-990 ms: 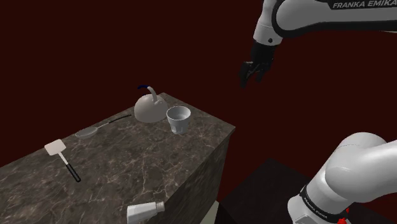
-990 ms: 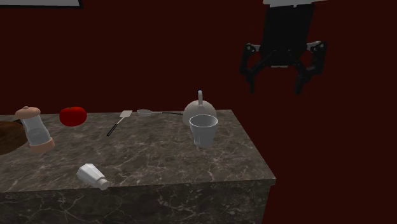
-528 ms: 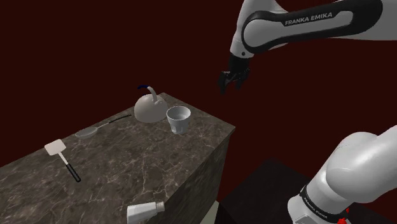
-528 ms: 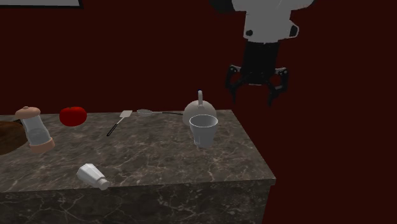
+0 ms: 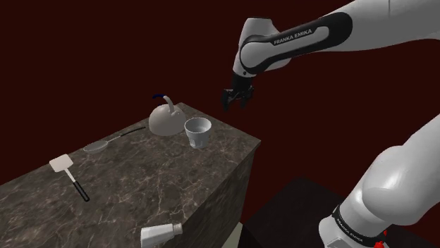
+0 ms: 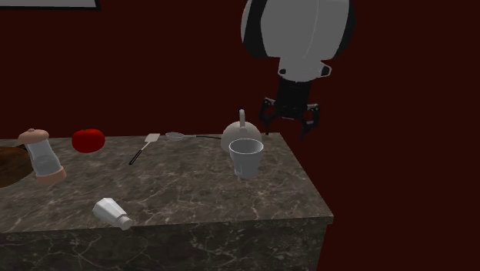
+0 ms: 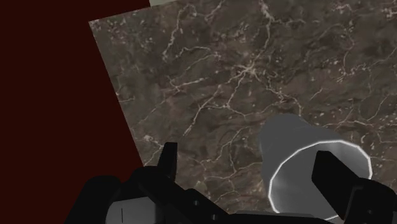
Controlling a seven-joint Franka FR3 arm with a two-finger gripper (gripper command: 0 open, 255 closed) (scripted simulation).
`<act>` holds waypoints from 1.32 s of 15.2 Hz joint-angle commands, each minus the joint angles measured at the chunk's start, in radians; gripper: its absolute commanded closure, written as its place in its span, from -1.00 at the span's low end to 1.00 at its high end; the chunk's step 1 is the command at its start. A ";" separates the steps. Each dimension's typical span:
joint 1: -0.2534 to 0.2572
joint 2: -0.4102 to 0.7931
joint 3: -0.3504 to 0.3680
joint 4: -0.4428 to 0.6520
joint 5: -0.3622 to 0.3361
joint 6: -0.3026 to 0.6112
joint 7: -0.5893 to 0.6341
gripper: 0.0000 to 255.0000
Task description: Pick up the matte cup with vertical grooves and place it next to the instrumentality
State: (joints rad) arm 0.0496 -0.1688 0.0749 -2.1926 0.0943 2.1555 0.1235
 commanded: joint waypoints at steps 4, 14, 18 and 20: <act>0.017 0.184 0.015 0.109 0.037 0.079 0.003 -1.00; 0.036 0.406 0.033 0.233 0.066 0.182 0.003 -1.00; 0.039 0.428 0.034 0.228 0.066 0.209 0.003 -1.00; 0.039 0.429 0.034 0.228 0.066 0.209 0.003 -1.00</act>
State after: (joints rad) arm 0.0884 0.2586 0.1092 -1.9653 0.1606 2.3639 0.1266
